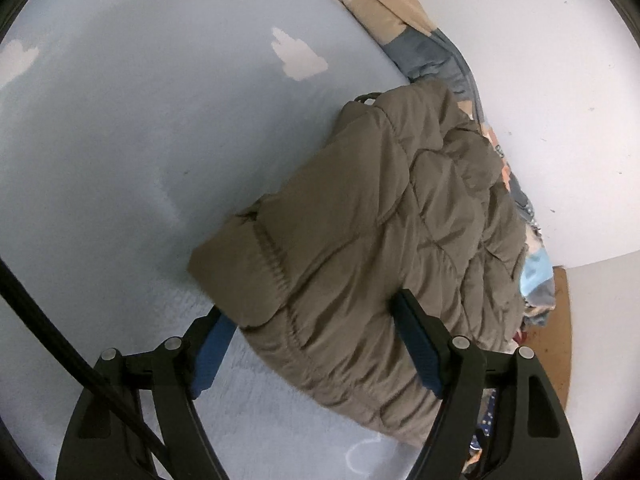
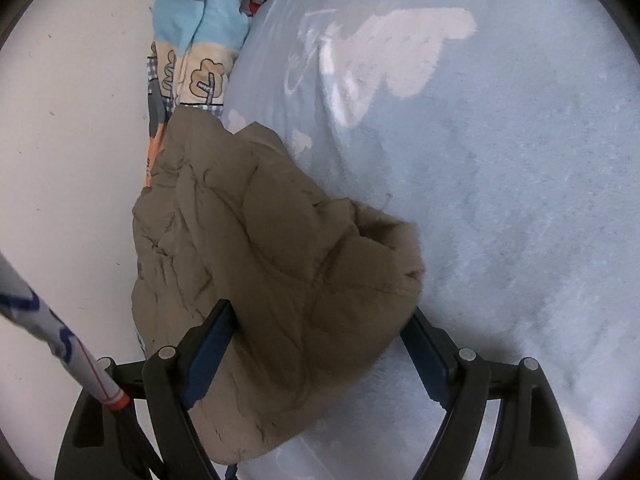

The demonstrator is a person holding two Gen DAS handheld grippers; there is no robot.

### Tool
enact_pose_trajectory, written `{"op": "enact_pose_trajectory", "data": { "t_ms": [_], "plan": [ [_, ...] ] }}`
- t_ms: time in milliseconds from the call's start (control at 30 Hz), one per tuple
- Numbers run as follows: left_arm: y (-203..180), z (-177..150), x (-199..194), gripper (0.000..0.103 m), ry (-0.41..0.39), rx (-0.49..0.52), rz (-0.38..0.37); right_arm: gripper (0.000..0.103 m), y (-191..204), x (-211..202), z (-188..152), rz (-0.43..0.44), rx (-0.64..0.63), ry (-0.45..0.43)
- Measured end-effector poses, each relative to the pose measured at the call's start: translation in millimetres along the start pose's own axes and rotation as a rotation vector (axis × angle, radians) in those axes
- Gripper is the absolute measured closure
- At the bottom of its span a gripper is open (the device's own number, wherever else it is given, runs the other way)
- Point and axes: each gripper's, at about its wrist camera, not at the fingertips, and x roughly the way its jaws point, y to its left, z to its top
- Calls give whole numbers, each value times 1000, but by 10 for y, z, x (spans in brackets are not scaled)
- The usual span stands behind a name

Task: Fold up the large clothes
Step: 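Lift the grasped edge with both tools and fold it over the jacket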

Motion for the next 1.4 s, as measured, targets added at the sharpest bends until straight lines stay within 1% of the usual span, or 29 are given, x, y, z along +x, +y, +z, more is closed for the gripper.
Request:
{"op": "enact_pose_trajectory", "data": {
  "t_ms": [33,67,100,133,167,200,233,300,333,367,433,467,533,600,733,900,1033,1300,1400],
  "plan": [
    [-18,4,7,26,-13,7,3,16,-2,23,8,2,-1,-1],
    [-45,6,4,27,-32,19,0,26,2,60,22,7,-8,2],
    [-72,13,-3,31,-42,37,6,36,23,71,29,-4,-24,0],
    [-163,8,-12,35,-61,88,37,41,46,67,32,-20,-42,-4],
    [-222,-2,-19,41,-72,128,61,48,132,54,20,-46,-95,-15],
    [-348,-26,-34,48,-96,207,111,54,220,32,2,-78,-151,-29],
    [-428,-50,-45,50,-116,258,142,57,293,29,-19,-107,-196,-39],
    [-615,-130,-77,57,-166,383,220,64,571,-7,-119,-201,-365,-85],
    [-711,-180,-95,58,-198,445,256,64,654,-12,-156,-228,-412,-100],
    [-779,-216,-107,59,-222,488,281,66,792,-18,-229,-278,-500,-121],
    [-890,-262,-137,60,-255,550,312,67,908,-41,-305,-321,-582,-147],
    [-913,-263,-164,60,-265,565,315,67,975,-63,-347,-342,-625,-161],
    [-949,-268,-202,60,-283,586,317,68,1041,-100,-392,-353,-671,-181],
    [-990,-299,-239,61,-303,615,328,69,1156,-144,-443,-374,-743,-208],
    [-1021,-326,-340,61,-320,625,326,69,1317,-194,-541,-401,-842,-251],
    [-1094,-383,-481,62,-332,647,310,70,1396,-328,-667,-404,-895,-274],
    [-1045,-471,-667,62,-335,661,296,70,1461,-456,-770,-393,-918,-283],
    [-914,-882,-1111,62,-329,673,255,70,1399,-927,-1022,-364,-948,-290],
    [-853,-1082,-1223,62,-336,685,262,70,1291,-1117,-1145,-359,-942,-301]
  ]
}}
